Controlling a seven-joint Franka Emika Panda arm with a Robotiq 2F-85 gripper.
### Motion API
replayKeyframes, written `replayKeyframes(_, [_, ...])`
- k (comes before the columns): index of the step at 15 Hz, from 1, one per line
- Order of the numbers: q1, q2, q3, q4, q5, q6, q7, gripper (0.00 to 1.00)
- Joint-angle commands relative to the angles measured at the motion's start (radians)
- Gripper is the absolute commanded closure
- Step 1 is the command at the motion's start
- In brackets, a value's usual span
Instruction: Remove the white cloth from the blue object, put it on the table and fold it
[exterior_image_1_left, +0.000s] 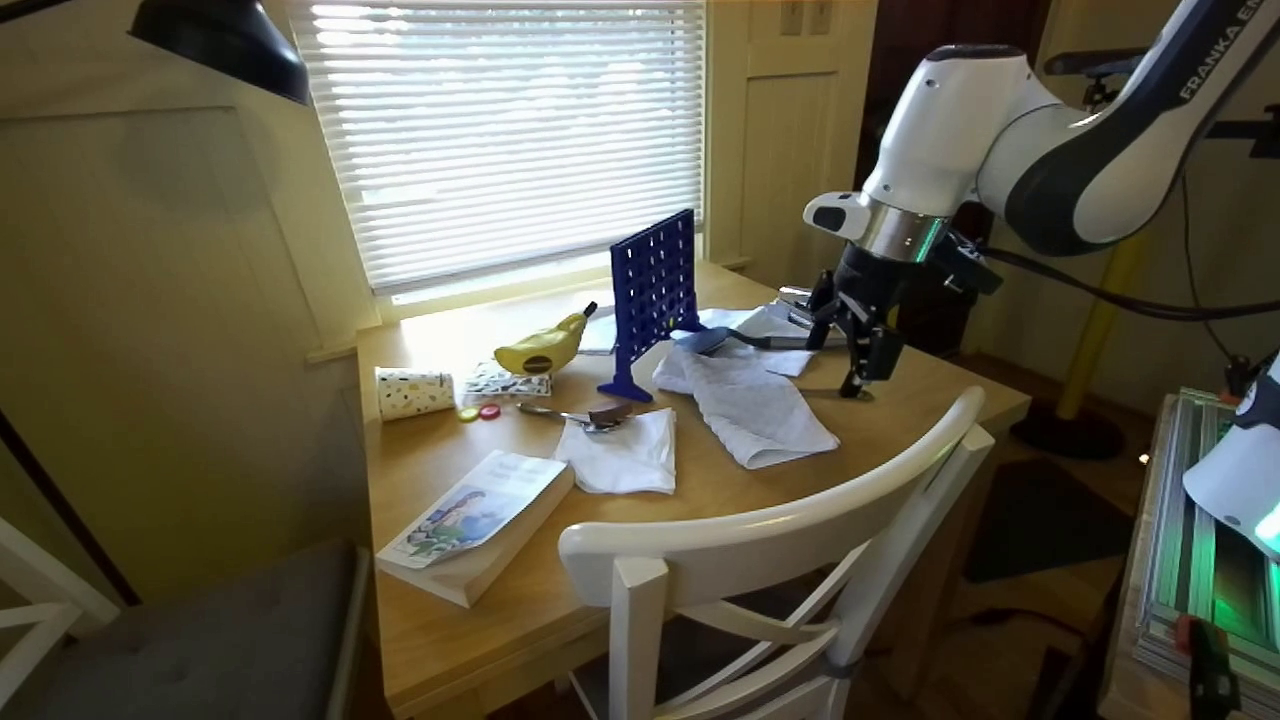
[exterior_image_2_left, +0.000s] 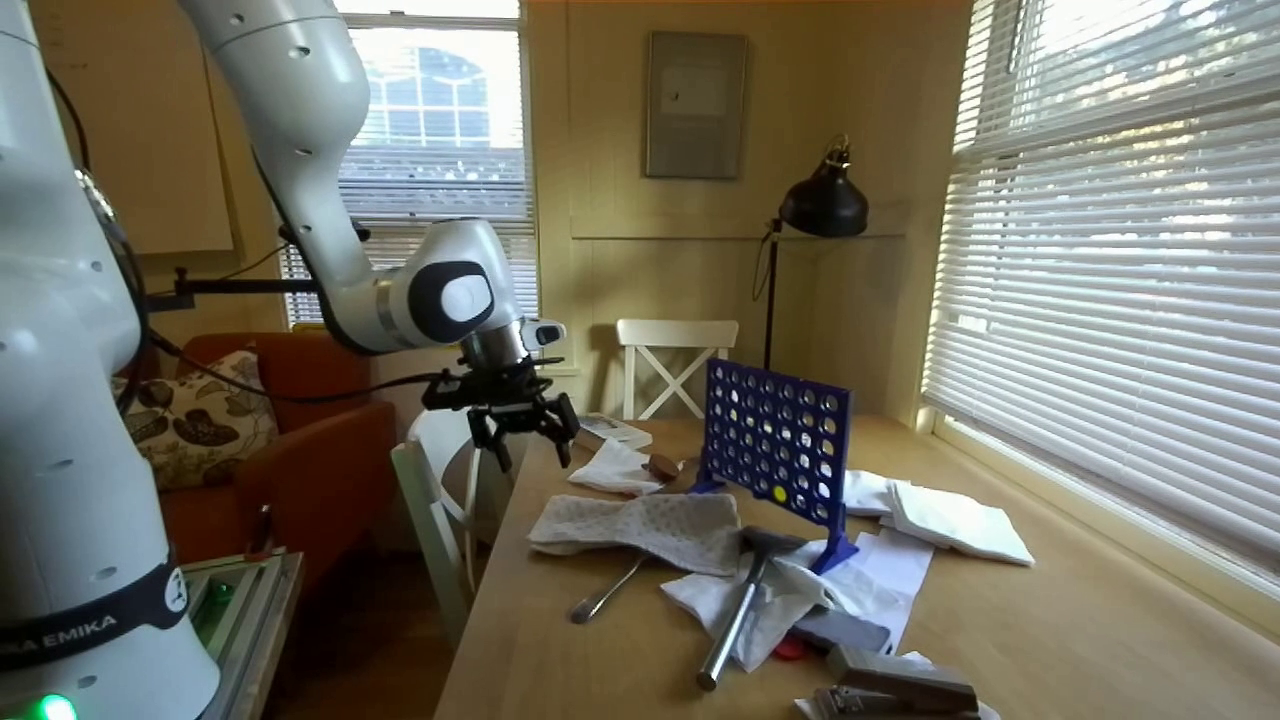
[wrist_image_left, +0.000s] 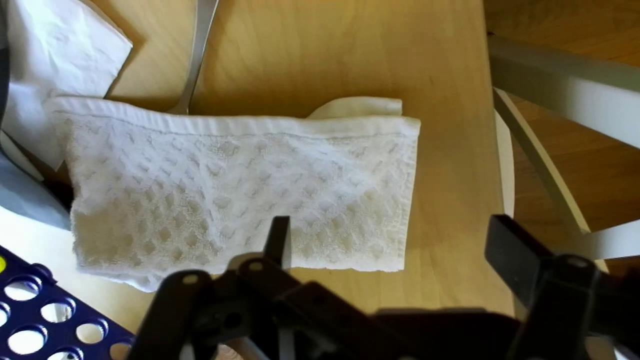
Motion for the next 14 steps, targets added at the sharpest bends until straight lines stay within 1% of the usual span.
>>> replayKeyframes(1, [-0.040,0.025,0.026,0.024,-0.218,-0.018,0.214,0.00])
replayKeyframes(3, [-0.042,0.058,0.024,0.049,-0.331,-0.032,0.316,0.00])
replayKeyframes(7, [-0.018,0.152,0.007,0.105,-0.484,-0.036,0.445,0.00])
replayKeyframes(11, [0.000,0.250,-0.018,0.166,-0.596,-0.036,0.491,0.00])
replayKeyframes(14, [0.012,0.312,-0.037,0.210,-0.646,-0.038,0.515,0.00])
